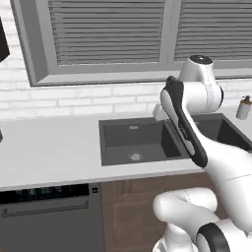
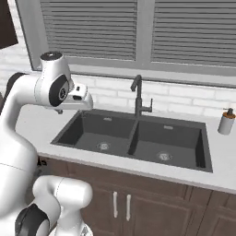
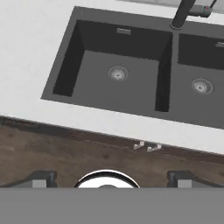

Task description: Navigate to the sink.

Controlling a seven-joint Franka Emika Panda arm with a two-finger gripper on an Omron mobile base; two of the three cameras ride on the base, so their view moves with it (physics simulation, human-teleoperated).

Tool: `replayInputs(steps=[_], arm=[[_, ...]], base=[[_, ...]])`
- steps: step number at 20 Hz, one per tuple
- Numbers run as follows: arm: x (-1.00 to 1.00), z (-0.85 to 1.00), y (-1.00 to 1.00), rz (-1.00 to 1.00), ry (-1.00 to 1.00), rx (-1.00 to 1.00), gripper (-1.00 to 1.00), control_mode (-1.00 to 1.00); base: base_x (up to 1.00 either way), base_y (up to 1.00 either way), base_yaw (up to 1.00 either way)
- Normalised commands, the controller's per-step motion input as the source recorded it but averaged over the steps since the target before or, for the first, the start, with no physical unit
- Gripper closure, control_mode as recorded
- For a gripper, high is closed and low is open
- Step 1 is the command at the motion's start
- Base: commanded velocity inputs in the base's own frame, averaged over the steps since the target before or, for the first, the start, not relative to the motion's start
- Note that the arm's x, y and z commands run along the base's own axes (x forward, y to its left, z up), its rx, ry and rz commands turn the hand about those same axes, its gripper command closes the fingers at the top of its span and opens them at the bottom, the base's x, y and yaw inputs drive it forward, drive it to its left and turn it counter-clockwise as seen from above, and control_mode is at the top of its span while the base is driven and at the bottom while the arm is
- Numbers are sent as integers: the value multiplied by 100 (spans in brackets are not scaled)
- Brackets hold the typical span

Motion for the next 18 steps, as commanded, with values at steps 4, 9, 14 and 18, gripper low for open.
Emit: replayInputs(steps=[4, 9, 14, 18], arm=[[0, 0, 0, 0, 0, 0, -100, 100], [0, 0, 0, 0, 0, 0, -100, 100], [0, 0, 0, 0, 0, 0, -100, 100], [0, 0, 0, 0, 0, 0, -100, 100]], base=[[100, 36, -50], [100, 31, -31], [100, 18, -4], [100, 8, 1]])
